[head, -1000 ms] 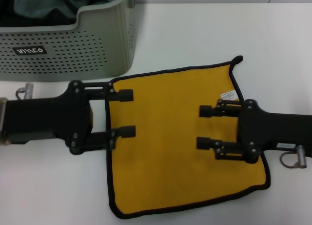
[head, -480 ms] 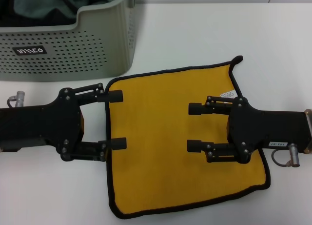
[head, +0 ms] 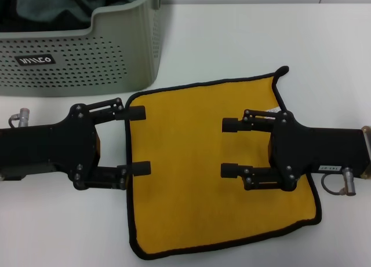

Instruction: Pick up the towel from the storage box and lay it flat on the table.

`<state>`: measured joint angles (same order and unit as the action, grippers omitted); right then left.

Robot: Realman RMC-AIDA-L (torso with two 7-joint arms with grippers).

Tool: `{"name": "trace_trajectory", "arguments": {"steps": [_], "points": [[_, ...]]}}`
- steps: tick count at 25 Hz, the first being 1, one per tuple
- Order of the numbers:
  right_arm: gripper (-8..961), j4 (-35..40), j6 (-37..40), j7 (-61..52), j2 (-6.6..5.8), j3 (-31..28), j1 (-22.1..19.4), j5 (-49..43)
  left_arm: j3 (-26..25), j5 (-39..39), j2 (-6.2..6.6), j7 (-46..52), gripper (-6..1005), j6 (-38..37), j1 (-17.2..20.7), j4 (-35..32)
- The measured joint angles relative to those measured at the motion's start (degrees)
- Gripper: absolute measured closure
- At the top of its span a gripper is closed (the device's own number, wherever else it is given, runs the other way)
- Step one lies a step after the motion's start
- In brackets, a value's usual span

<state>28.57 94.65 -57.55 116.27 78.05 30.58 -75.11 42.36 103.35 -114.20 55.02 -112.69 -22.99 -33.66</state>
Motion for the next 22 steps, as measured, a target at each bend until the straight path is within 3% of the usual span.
{"name": "trace_trajectory", "arguments": {"steps": [22], "points": [[229,-1.38,-0.98,1.50,-0.09,-0.48,0.13,0.25,-0.26,-0.26,-0.19,-0.09,156,2.01,-0.30,1.24]]}}
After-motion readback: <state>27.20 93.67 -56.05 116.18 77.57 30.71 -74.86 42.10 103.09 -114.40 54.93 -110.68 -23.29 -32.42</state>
